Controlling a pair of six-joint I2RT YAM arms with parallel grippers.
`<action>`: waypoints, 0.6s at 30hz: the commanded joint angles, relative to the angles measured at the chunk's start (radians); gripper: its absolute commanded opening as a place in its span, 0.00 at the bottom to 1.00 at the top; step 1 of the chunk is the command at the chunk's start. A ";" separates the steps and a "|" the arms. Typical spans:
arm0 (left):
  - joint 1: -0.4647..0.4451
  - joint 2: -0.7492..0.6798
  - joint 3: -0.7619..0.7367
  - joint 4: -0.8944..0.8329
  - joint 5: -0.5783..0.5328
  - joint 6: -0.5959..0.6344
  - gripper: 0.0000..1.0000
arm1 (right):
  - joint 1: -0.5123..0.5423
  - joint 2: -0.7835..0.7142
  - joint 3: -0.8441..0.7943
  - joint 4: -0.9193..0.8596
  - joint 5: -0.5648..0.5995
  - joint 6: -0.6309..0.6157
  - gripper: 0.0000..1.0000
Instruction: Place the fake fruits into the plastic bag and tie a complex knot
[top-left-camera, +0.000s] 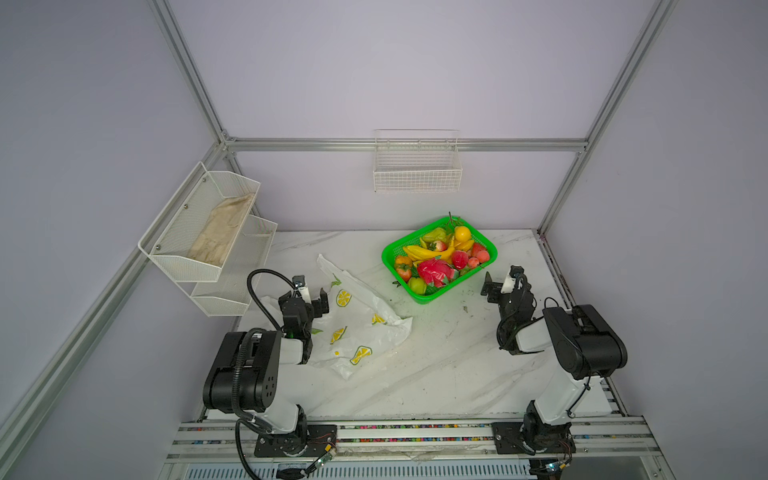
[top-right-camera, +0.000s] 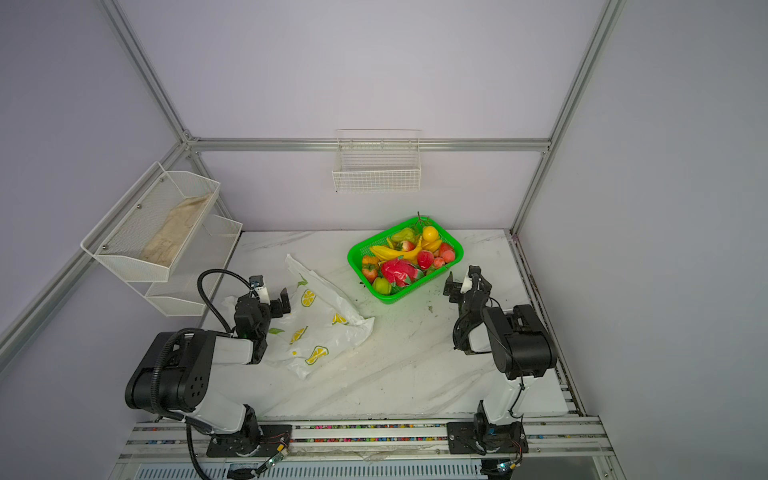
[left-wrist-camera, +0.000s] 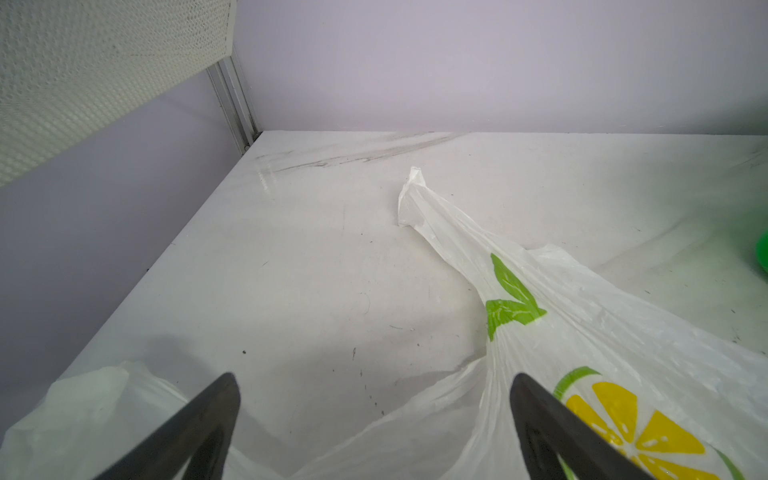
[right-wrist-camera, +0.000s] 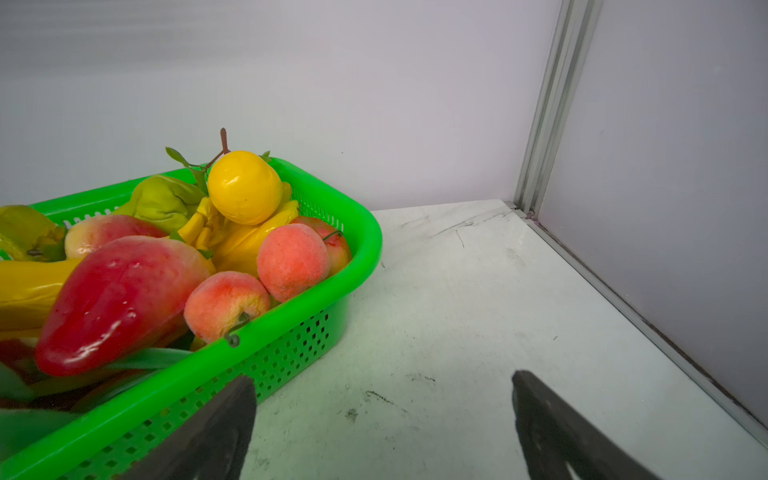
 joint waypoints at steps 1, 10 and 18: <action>0.009 -0.033 -0.012 0.034 -0.051 -0.022 0.99 | -0.003 0.002 0.002 0.038 0.015 -0.005 0.97; 0.010 -0.321 0.115 -0.445 -0.236 -0.229 1.00 | -0.003 -0.237 -0.038 -0.079 0.195 0.064 0.97; 0.003 -0.424 0.236 -0.705 0.111 -0.445 1.00 | 0.005 -0.475 0.020 -0.352 -0.022 0.297 0.96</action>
